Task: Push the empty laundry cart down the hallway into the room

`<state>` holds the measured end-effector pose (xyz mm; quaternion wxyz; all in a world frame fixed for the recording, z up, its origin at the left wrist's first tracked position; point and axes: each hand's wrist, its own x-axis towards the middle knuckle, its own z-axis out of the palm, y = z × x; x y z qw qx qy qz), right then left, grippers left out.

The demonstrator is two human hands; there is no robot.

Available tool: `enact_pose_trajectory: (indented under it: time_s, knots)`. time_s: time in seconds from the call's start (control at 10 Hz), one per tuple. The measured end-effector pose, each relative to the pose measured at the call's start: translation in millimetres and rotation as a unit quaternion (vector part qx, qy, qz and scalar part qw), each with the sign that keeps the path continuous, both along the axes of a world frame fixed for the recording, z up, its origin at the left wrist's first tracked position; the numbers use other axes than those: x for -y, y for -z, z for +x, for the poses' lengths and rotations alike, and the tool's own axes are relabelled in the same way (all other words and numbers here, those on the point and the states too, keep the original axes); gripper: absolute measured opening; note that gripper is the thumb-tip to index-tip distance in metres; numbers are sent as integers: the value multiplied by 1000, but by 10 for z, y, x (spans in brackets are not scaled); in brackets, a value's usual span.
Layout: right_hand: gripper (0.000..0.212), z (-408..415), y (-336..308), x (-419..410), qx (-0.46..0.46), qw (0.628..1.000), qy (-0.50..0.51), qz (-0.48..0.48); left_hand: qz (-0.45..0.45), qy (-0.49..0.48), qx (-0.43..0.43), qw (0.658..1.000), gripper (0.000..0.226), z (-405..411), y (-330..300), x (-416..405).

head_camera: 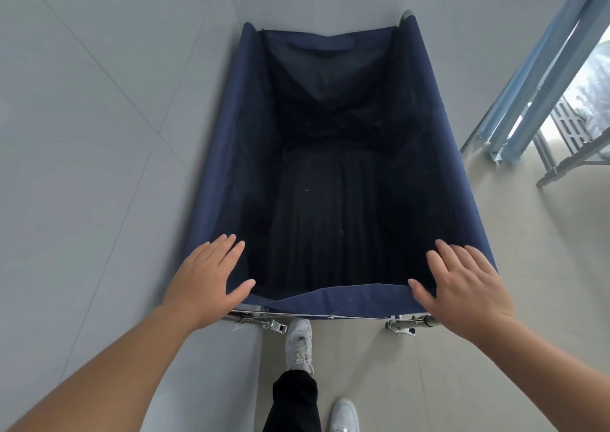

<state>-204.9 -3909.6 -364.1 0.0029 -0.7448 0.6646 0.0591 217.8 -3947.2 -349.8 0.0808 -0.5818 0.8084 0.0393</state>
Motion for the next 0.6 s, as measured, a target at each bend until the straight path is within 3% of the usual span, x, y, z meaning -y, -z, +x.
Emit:
enact_pose_trajectory:
  time_s: [0.4,0.6]
  knots:
    - [55,32,-8,19,5,1000,-4,8,3,-2,18,1000,77,-14,-4,21]
    - [65,96,-34,23,17,1000,12,8,10,-6,20,1000,80,-50,-12,16]
